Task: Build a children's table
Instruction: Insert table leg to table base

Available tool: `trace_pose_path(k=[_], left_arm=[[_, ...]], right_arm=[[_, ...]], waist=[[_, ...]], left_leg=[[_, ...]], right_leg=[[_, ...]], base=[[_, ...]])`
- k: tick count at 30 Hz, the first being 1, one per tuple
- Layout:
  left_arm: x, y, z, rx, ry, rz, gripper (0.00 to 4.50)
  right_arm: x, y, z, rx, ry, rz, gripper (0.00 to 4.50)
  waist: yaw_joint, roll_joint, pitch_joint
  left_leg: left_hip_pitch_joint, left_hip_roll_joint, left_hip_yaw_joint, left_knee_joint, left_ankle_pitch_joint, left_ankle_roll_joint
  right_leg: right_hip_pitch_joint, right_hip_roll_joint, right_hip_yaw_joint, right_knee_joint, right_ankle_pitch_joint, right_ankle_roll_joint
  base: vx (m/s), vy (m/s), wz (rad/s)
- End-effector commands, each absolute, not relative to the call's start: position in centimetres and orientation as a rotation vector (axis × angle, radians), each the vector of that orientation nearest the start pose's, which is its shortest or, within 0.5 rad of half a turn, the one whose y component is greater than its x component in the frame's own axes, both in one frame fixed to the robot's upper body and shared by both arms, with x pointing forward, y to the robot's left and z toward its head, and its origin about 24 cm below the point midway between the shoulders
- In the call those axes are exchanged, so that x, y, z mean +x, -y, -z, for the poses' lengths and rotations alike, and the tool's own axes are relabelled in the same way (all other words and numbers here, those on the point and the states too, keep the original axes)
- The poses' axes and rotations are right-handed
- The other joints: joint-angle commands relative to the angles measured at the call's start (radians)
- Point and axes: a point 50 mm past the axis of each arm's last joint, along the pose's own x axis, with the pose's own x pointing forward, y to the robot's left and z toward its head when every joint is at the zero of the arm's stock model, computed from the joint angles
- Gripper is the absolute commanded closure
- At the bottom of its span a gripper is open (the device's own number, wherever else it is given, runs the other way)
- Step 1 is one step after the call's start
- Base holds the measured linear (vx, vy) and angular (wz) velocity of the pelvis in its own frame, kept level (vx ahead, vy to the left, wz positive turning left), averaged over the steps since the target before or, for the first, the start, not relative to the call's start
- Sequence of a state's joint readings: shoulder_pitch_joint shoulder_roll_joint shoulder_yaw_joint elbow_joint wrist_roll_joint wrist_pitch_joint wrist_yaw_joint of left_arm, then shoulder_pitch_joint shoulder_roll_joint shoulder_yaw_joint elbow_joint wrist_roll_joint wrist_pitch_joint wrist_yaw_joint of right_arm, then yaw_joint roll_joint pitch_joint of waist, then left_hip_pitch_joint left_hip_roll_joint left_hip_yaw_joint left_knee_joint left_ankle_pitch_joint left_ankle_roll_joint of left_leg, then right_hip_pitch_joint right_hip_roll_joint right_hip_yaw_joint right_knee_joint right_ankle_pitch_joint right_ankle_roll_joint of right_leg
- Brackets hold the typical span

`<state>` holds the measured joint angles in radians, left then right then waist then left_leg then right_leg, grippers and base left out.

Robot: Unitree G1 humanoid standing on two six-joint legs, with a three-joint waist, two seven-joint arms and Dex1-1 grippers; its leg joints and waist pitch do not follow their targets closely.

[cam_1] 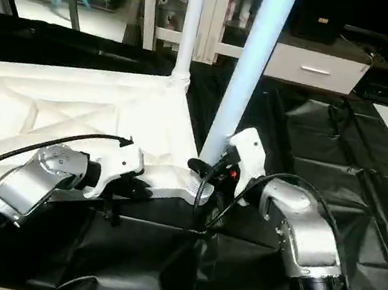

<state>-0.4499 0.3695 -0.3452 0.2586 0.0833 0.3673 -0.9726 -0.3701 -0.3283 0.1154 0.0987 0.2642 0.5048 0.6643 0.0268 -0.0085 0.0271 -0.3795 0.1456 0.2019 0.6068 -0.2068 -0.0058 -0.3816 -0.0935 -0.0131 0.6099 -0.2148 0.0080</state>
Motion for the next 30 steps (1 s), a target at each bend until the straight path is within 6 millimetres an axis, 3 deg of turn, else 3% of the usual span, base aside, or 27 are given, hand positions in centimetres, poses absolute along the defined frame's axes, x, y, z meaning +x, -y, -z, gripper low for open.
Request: trace_pose_path(k=[1, 2, 3, 5, 7, 8, 11, 12, 13, 15, 18, 20, 22, 25, 30], left_arm=[[30.5, -11.5, -5.4, 0.420, -0.438, 0.998, 4.50], [30.5, -11.1, -5.5, 0.409, -0.434, 0.980, 4.50], [30.5, -10.9, -5.5, 0.403, -0.431, 0.972, 4.50], [30.6, -10.5, -5.6, 0.393, -0.426, 0.957, 4.50], [30.8, -9.0, -5.7, 0.351, -0.416, 0.922, 4.50], [30.8, -8.3, -5.7, 0.332, -0.414, 0.911, 4.50], [31.0, -7.6, -5.7, 0.312, -0.417, 0.886, 4.50], [31.2, -7.1, -5.8, 0.306, -0.417, 0.864, 4.50], [31.5, -6.4, -5.8, 0.299, -0.419, 0.829, 4.50], [32.0, -5.4, -5.9, 0.290, -0.417, 0.780, 4.50], [32.6, -3.6, -6.4, 0.257, -0.407, 0.704, 4.50], [32.9, -2.9, -6.8, 0.252, -0.397, 0.683, 4.50], [32.9, -2.8, -6.8, 0.252, -0.396, 0.682, 4.50], [33.1, -2.6, -7.0, 0.245, -0.388, 0.665, 4.50], [33.3, -3.0, -6.9, 0.248, -0.400, 0.644, 4.50]], right_arm=[[30.4, 14.7, -3.2, -0.020, -0.491, -0.610, 2.66], [31.2, 14.6, -3.2, -0.017, -0.476, -0.549, 2.66], [31.5, 14.5, -3.3, -0.015, -0.470, -0.520, 2.66], [32.0, 14.4, -3.3, -0.003, -0.460, -0.487, 2.66], [33.4, 14.0, -3.4, 0.039, -0.438, -0.388, 2.66], [34.0, 13.8, -3.4, 0.056, -0.433, -0.350, 2.66], [34.5, 13.7, -3.3, 0.064, -0.436, -0.301, 2.66], [34.8, 13.5, -3.2, 0.069, -0.436, -0.267, 2.66], [35.3, 13.3, -3.1, 0.074, -0.435, -0.215, 2.66], [35.7, 12.7, -3.0, 0.080, -0.433, -0.166, 2.66], [36.4, 11.4, -3.2, 0.091, -0.430, -0.098, 2.66], [36.7, 10.9, -3.4, 0.081, -0.422, -0.079, 2.66], [36.7, 10.9, -3.4, 0.081, -0.422, -0.078, 2.66], [36.9, 10.5, -3.6, 0.077, -0.412, -0.057, 2.66], [37.2, 10.3, -3.6, 0.082, -0.398, -0.036, 2.66]], waist=[[-0.015, -0.001, -0.027], [-0.032, -0.001, -0.029], [-0.036, 0.000, -0.030], [-0.041, 0.009, -0.029], [-0.052, -0.004, -0.029], [-0.057, -0.005, -0.032], [-0.055, 0.001, -0.036], [-0.052, 0.000, -0.036], [-0.056, -0.008, -0.036], [-0.054, -0.008, -0.037], [-0.051, -0.012, -0.038], [-0.047, -0.018, -0.040], [-0.042, -0.018, -0.041], [-0.039, -0.024, -0.041], [-0.041, -0.017, -0.041]], left_leg=[[0.025, 0.080, -0.049, -0.104, -0.378, -0.084], [0.019, 0.078, -0.058, -0.107, -0.408, -0.103], [0.019, 0.078, -0.061, -0.108, -0.413, -0.106], [0.026, 0.078, -0.060, -0.109, -0.447, -0.109], [0.030, 0.076, -0.058, -0.104, -0.484, -0.102], [0.020, 0.076, -0.063, -0.107, -0.457, -0.096], [0.019, 0.079, -0.055, -0.109, -0.377, -0.093], [0.021, 0.078, -0.051, -0.109, -0.380, -0.089], [0.020, 0.076, -0.049, -0.106, -0.387, -0.081], [0.027, 0.075, -0.048, -0.102, -0.401, -0.083], [0.026, 0.077, -0.047, -0.102, -0.367, -0.077], [0.019, 0.076, -0.043, -0.099, -0.320, -0.049], [0.023, 0.075, -0.038, -0.095, -0.295, -0.023], [0.016, 0.077, -0.038, -0.094, -0.266, 0.000], [0.014, 0.078, -0.039, -0.095, -0.257, 0.000]], right_leg=[[-0.004, -0.059, 0.031, -0.088, -0.337, -0.164], [0.000, -0.058, 0.026, -0.087, -0.385, -0.155], [0.003, -0.057, 0.024, -0.088, -0.394, -0.148], [-0.005, -0.053, 0.025, -0.095, -0.391, -0.138], [-0.013, -0.055, 0.026, -0.104, -0.411, -0.141], [-0.002, -0.056, 0.023, -0.099, -0.398, -0.144], [0.000, -0.048, 0.021, -0.091, -0.234, -0.172], [-0.001, -0.048, 0.022, -0.093, -0.230, -0.172], [-0.003, -0.050, 0.025, -0.093, -0.241, -0.174], [-0.009, -0.054, 0.025, -0.097, -0.275, -0.176], [-0.005, -0.052, 0.024, -0.095, -0.226, -0.172], [0.003, -0.052, 0.023, -0.090, -0.159, -0.177], [0.002, -0.052, 0.023, -0.092, -0.147, -0.181], [0.006, -0.052, 0.023, -0.091, -0.148, -0.182], [0.004, -0.052, 0.020, -0.088, -0.152, -0.190]], base=[[0.000, 0.000, 0.00], [0.000, 0.000, 0.00], [0.000, 0.000, 0.00], [0.000, 0.000, 0.00], [0.000, 0.000, 0.00], [0.000, 0.000, 0.00], [0.000, 0.000, 0.00], [0.000, 0.000, 0.00], [0.000, 0.000, 0.00], [0.000, 0.000, 0.00], [0.000, 0.000, 0.00], [0.000, 0.000, 0.00], [0.000, 0.000, 0.00], [0.000, 0.000, 0.00], [0.000, 0.000, 0.00]])
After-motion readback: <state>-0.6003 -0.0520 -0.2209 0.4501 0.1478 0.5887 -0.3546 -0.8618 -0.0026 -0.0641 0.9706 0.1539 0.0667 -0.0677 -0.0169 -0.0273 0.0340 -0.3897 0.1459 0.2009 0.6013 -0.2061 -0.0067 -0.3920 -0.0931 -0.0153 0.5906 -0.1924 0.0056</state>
